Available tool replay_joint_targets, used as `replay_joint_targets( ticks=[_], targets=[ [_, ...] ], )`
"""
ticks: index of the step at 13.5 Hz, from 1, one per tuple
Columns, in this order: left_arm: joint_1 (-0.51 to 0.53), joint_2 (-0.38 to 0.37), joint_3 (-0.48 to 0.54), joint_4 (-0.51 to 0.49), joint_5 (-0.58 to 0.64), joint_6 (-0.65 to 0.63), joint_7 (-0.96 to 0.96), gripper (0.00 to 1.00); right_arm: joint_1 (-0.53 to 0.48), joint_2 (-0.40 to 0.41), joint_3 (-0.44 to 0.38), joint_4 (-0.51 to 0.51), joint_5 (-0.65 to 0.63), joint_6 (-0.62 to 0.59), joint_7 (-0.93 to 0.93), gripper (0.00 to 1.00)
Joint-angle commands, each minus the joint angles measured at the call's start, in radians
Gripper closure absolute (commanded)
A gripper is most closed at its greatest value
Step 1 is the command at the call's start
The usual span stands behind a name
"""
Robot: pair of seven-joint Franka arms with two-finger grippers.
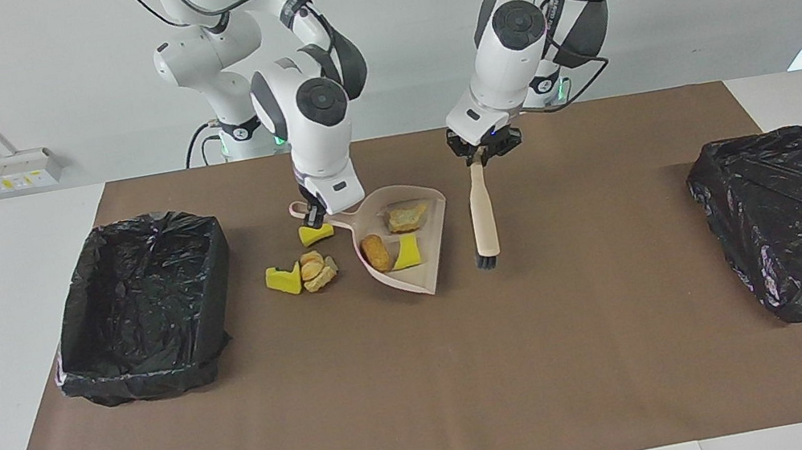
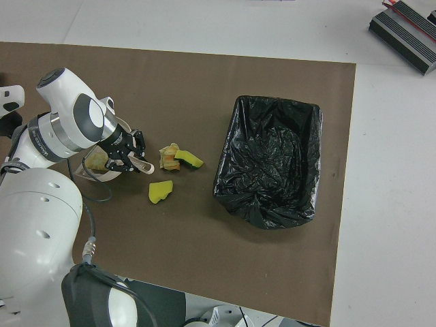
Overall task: Sweep and dump trash in bin
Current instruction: 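Carry the loaded dustpan with the right gripper toward the black bag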
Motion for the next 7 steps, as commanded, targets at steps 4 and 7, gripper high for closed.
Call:
replay_joint_targets(
  ticks=[4, 7],
  targets=[
    [-0.123, -0.140, -0.029, -0.179, 0.019, 0.029, -0.262, 1.00, -0.285, -0.126, -0.003, 0.094, 0.010, -0.152, -0.250, 1.00],
    [-0.245, -0.146, -0.031, -0.231, 0.019, 0.096, -0.428, 1.00, -0.483, -0.119, -0.006, 0.139, -0.007, -0.174, -0.478, 1.00]
  ],
)
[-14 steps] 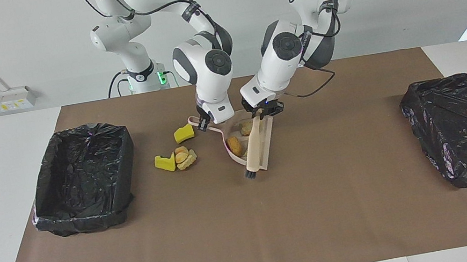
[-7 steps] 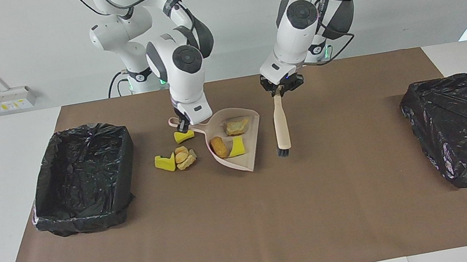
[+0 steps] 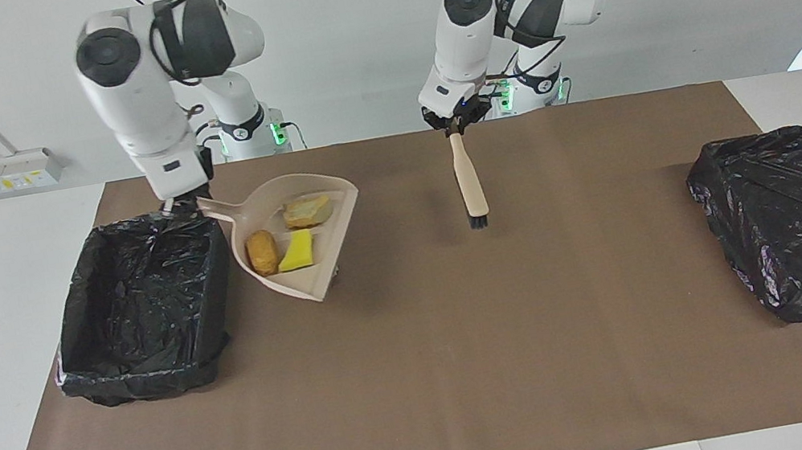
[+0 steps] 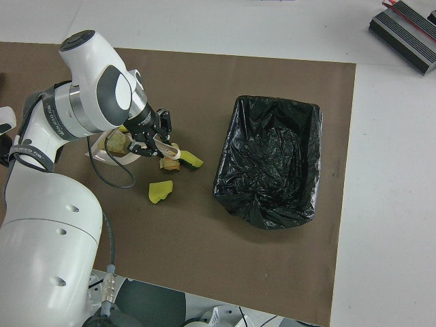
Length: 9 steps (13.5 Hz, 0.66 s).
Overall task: Sweep and dump trash in bin
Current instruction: 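Carry the loaded dustpan with the right gripper toward the black bag, then tip the dustpan with the right gripper to dump trash into the bag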
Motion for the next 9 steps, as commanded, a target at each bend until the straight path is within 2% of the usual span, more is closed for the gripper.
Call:
replay_joint_targets(
  ticks=[1, 3, 6, 8, 9],
  targets=[
    [-0.115, -0.038, 0.010, -0.079, 0.018, 0.072, -0.139, 1.00, -0.182, 0.016, 0.004, 0.034, -0.006, -0.005, -0.187, 1.00],
    [-0.181, -0.040, 0.009, -0.100, 0.017, 0.088, -0.216, 1.00, -0.282, 0.025, 0.004, 0.052, -0.096, 0.043, -0.275, 1.00],
    [-0.292, -0.029, 0.006, -0.158, 0.017, 0.164, -0.312, 1.00, -0.374, 0.042, 0.004, 0.049, -0.248, 0.215, -0.414, 1.00],
    [-0.303, -0.041, 0.004, -0.194, 0.015, 0.204, -0.320, 1.00, -0.389, 0.060, 0.004, 0.042, -0.360, 0.246, -0.445, 1.00],
    [-0.320, -0.046, 0.003, -0.194, 0.015, 0.203, -0.325, 1.00, -0.373, 0.064, 0.006, 0.031, -0.459, 0.254, -0.442, 1.00]
  ],
)
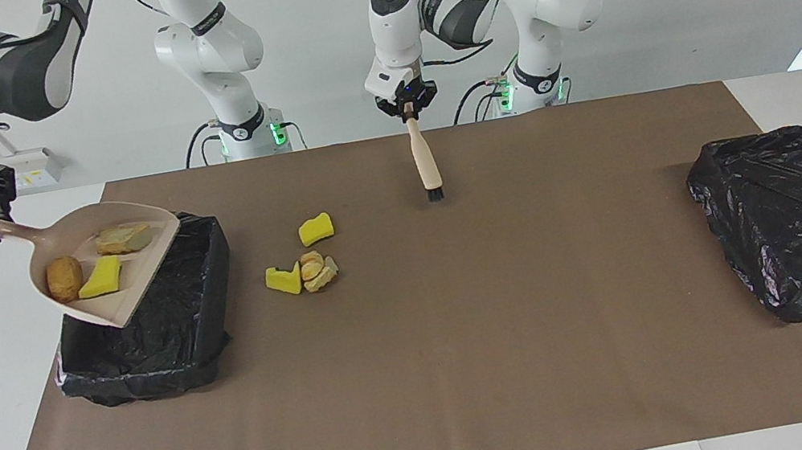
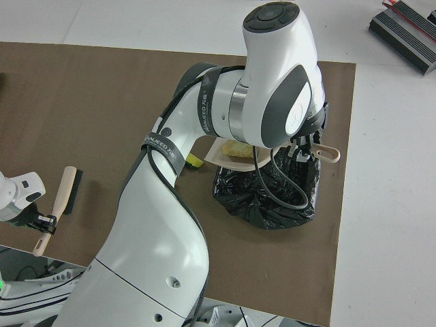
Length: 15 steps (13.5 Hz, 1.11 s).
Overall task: Sweep and dump trash in bin
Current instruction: 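Tip the dustpan with the right gripper to dump trash into the bag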
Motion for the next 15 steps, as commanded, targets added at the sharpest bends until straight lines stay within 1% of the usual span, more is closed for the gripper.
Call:
replay_joint_targets(
  ticks=[1, 4, 6, 8, 13, 15],
  targets=[
    [-0.046, -0.046, 0.013, -0.044, 0.014, 0.027, -0.027, 1.00, 0.021, 0.016, 0.021, -0.010, -0.196, 0.049, -0.022, 1.00],
    [-0.061, -0.027, 0.015, -0.048, 0.011, 0.037, -0.022, 1.00, 0.046, 0.039, 0.024, -0.040, -0.351, 0.130, -0.005, 1.00],
    [-0.061, -0.027, 0.013, -0.048, 0.008, 0.040, -0.015, 1.00, 0.086, 0.050, 0.023, -0.040, -0.419, 0.140, 0.036, 1.00],
    [-0.061, -0.027, 0.013, -0.048, 0.001, 0.042, -0.013, 1.00, 0.115, 0.048, 0.023, -0.044, -0.454, 0.132, 0.046, 1.00],
    [-0.075, -0.001, 0.013, -0.048, -0.006, 0.057, -0.016, 1.00, 0.106, 0.042, 0.023, -0.063, -0.461, 0.128, 0.057, 1.00],
    [-0.076, 0.010, 0.013, -0.048, -0.018, 0.066, -0.016, 1.00, 0.115, 0.039, 0.021, -0.052, -0.477, 0.089, 0.054, 1.00]
  ],
)
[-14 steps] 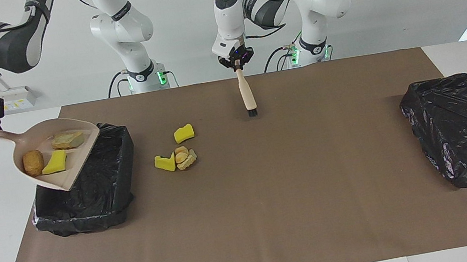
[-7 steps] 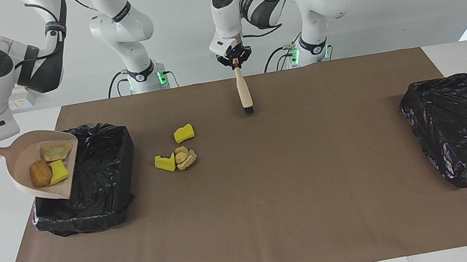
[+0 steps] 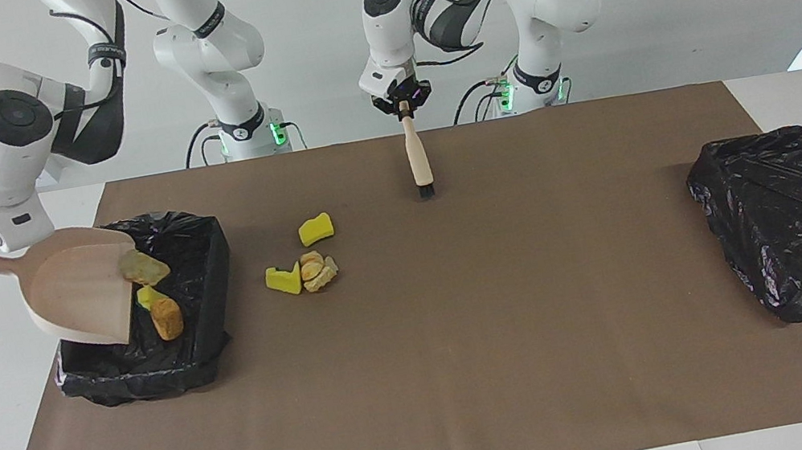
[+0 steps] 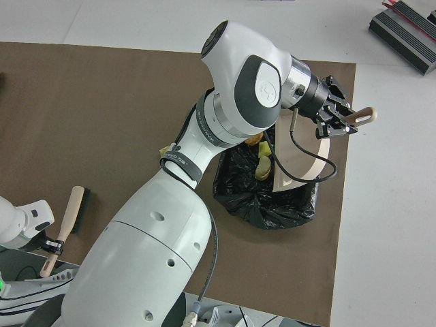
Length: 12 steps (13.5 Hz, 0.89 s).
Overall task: Sweep and dump trash in bin
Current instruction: 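Tip the dustpan with the right gripper to dump trash into the bag, then bring the empty dustpan back with the right gripper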
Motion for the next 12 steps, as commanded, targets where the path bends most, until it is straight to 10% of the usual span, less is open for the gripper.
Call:
replay_joint_targets(
  ticks=[1, 6, 10, 12],
  targets=[
    [-0.025, -0.001, 0.014, -0.021, -0.017, 0.040, -0.012, 1.00, 0.000, -0.032, 0.012, 0.000, -0.051, -0.051, 0.012, 1.00],
    [-0.043, 0.009, 0.014, -0.021, -0.051, 0.040, -0.008, 0.97, 0.000, -0.135, 0.018, 0.070, 0.206, -0.185, 0.099, 1.00],
    [-0.040, 0.011, 0.016, -0.020, -0.051, 0.034, 0.005, 0.76, 0.073, -0.135, 0.065, 0.090, 0.348, -0.311, 0.547, 1.00],
    [-0.031, 0.028, 0.017, -0.007, -0.051, 0.032, 0.016, 0.49, 0.109, -0.135, 0.093, 0.092, 0.432, -0.328, 0.736, 1.00]
  ],
)
